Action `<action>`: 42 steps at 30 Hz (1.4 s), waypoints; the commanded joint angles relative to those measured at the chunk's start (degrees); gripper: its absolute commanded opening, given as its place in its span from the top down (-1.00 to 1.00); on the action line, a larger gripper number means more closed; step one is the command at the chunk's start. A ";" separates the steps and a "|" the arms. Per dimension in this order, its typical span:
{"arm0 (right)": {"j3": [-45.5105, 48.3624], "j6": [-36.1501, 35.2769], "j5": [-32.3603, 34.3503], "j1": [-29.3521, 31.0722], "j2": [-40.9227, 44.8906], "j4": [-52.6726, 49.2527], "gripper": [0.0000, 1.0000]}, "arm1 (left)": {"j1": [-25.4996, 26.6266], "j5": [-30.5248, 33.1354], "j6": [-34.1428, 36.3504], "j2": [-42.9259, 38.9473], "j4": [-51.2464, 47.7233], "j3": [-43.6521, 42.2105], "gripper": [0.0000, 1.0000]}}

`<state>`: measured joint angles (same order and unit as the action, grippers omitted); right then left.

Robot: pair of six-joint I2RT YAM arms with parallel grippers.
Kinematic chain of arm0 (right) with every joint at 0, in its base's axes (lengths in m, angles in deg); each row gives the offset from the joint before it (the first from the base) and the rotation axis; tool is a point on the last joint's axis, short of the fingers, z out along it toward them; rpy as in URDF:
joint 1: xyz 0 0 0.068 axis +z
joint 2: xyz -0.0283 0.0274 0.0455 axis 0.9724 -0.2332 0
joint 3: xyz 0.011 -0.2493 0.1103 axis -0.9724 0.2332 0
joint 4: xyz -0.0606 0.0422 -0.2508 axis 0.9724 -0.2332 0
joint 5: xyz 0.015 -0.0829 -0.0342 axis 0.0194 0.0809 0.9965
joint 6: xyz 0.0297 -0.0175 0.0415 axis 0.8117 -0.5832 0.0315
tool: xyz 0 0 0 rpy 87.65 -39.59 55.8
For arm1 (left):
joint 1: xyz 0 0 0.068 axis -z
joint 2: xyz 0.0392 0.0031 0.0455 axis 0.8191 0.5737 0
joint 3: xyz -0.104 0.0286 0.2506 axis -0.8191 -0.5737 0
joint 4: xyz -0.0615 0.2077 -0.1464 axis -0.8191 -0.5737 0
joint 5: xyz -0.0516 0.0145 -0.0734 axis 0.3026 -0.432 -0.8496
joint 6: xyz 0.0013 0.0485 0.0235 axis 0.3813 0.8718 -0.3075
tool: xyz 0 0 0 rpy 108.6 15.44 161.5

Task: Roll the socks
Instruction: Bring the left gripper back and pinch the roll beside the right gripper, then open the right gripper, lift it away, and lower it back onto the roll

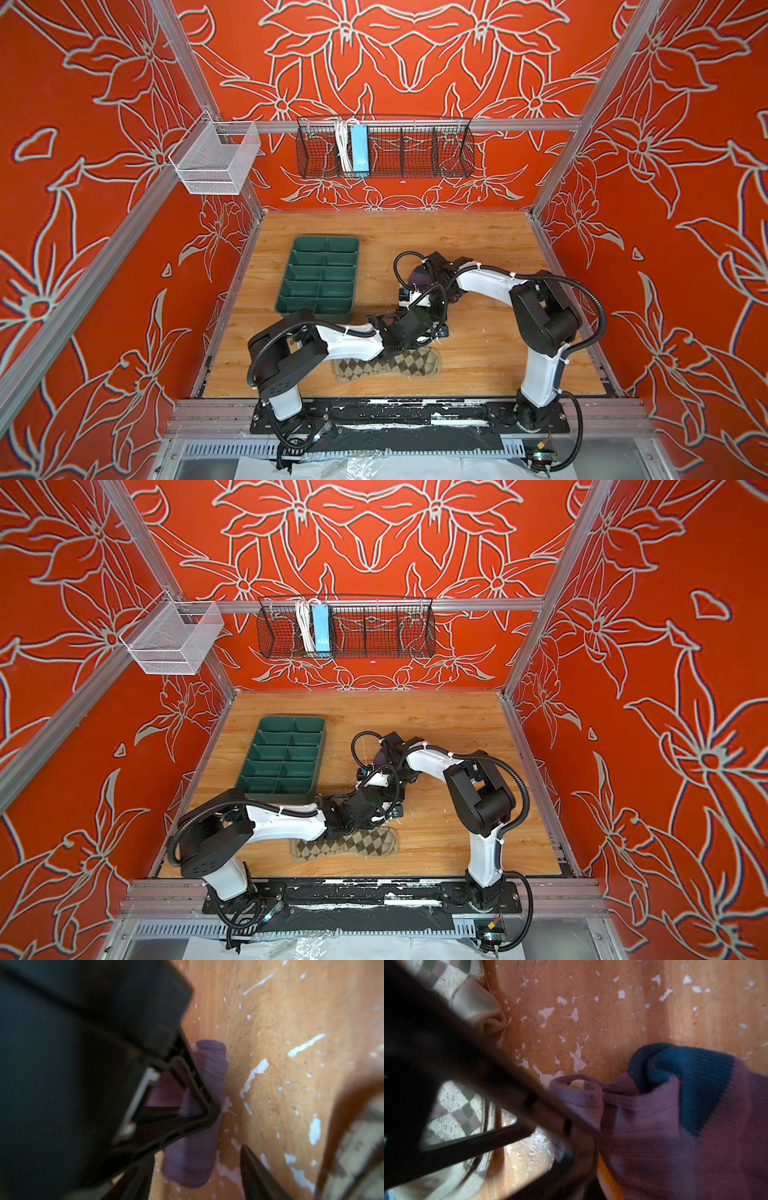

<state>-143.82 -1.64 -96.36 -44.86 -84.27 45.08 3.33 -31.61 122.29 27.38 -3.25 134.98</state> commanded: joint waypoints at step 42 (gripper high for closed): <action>34.32 21.85 10.85 -14.75 60.65 38.94 -0.26 | -20.00 -40.27 -4.75 21.99 -57.79 39.08 1.00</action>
<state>-106.95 25.28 -75.97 -60.11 -22.64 93.19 -15.16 -65.69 118.00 44.98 -50.33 171.50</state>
